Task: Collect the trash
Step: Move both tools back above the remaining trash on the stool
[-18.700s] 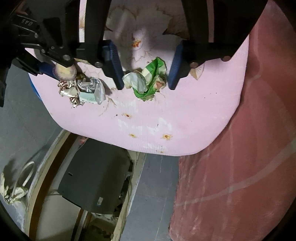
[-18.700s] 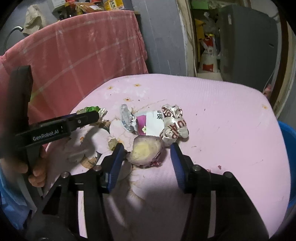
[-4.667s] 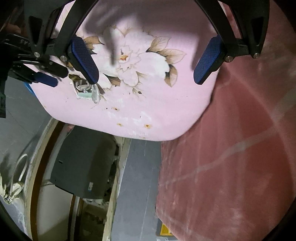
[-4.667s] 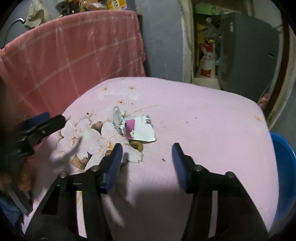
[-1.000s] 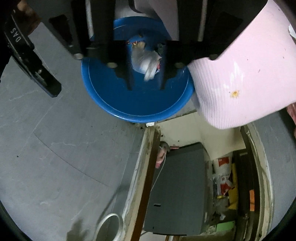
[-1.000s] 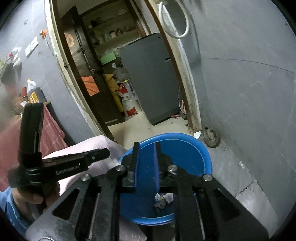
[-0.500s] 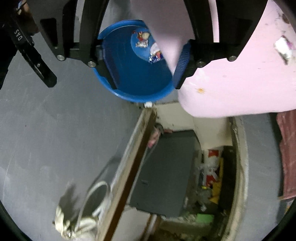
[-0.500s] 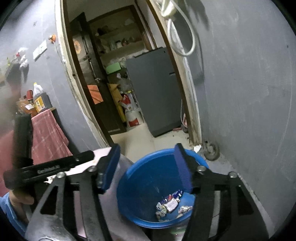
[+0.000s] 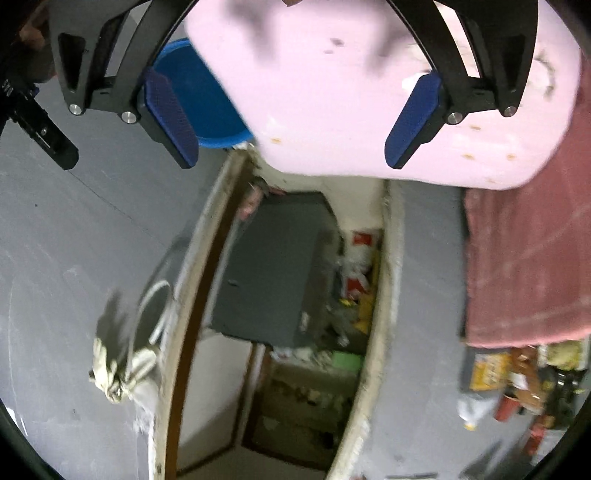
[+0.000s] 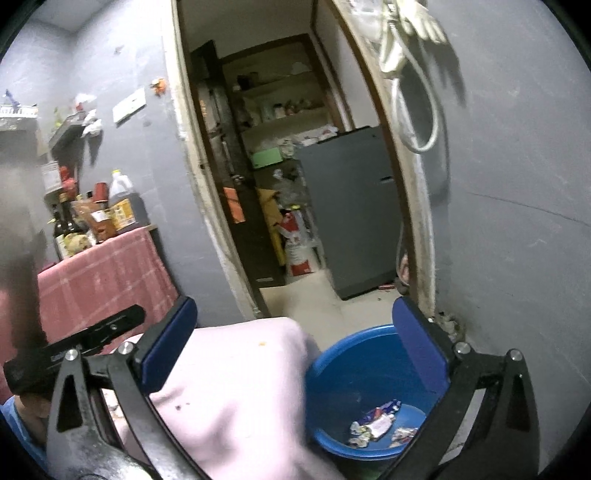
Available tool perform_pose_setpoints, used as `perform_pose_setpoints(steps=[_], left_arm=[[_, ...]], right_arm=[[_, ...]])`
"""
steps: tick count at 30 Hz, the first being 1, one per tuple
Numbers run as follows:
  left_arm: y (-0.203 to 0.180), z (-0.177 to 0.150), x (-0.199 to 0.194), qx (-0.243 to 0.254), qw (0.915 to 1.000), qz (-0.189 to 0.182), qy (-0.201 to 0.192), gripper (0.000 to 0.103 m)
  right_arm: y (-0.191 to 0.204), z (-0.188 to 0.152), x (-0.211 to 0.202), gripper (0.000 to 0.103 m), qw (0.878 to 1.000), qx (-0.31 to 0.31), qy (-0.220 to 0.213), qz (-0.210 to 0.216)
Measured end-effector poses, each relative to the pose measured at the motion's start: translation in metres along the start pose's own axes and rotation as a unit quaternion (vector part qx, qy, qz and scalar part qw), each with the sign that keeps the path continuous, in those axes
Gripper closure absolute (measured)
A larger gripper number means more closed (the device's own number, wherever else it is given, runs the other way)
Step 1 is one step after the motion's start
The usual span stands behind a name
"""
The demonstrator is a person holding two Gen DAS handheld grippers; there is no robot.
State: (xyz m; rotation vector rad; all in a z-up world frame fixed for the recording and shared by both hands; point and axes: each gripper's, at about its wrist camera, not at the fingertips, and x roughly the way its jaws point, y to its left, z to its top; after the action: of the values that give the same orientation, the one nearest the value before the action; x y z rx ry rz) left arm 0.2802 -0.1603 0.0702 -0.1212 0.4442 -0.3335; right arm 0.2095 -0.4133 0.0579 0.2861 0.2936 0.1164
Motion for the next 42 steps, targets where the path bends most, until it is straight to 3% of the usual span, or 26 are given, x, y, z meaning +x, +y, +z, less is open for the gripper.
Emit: perform_pose_setpoints(steps=[10,17,26,32,42], left_arm=[[0.048,-0.020,-0.071,0.016,0.9950,0.085,-0.049,0.003],[0.079,-0.042,-0.100,0.023,0.9905,0.124,-0.055,0.003],[0.109,-0.077,-0.098,0.015,0.9907,0.135,-0.007,0.003],[0.114,-0.093,-0.074,0.017,0.9905,0.126,0.053,0.003],[0.129,-0.103,-0.032,-0.024,0.9840,0.112,0.137,0.004]], right_arm=[[0.072,-0.019,0.001,0.000,0.998,-0.032,-0.009,0.046],[0.106,-0.034,0.008,0.000,0.996,-0.054,-0.006,0.077],[0.119,-0.060,0.024,0.000,0.994,-0.067,0.028,0.085],[0.114,-0.074,0.040,0.000,0.993,-0.072,0.051,0.081],[0.101,-0.087,0.065,0.000,0.991,-0.072,0.089,0.070]])
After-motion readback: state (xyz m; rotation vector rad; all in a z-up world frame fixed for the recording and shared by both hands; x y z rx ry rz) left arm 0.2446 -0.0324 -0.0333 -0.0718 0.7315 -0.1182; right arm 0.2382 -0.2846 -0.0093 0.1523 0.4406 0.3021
